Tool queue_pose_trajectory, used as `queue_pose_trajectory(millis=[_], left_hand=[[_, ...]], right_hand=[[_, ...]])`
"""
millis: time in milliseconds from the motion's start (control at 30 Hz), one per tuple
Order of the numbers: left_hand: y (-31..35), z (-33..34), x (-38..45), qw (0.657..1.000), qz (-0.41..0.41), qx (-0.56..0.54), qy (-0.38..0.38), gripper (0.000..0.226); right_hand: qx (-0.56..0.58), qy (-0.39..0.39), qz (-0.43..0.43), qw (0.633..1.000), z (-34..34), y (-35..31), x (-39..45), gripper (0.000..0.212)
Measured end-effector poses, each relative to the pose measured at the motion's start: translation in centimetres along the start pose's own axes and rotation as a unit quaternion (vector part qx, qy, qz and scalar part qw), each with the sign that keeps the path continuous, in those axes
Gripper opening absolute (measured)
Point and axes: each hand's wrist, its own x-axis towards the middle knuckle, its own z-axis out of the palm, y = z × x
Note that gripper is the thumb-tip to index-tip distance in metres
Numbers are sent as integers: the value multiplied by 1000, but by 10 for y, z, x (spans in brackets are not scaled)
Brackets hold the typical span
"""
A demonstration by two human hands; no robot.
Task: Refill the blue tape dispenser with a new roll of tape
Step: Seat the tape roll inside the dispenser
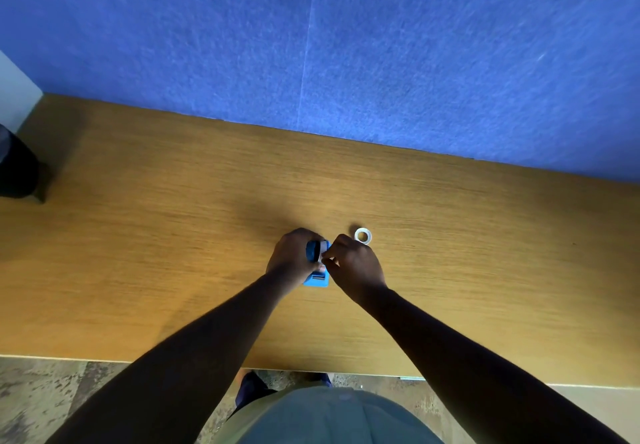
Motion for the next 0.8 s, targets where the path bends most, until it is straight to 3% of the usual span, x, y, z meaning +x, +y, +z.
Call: queue_pose_trajectory(millis=[167,433,800], left_hand=[[1,1,0,1000,0,3,5,57],[1,2,-1,1000,-1,4,11,57],[2,2,1,1000,-2,7,12,59]], right_hand=[[38,4,34,999,-2,-1,3,22],[36,24,38,998,3,-1,2,5],[71,-9,47,996,0,-3,3,8]])
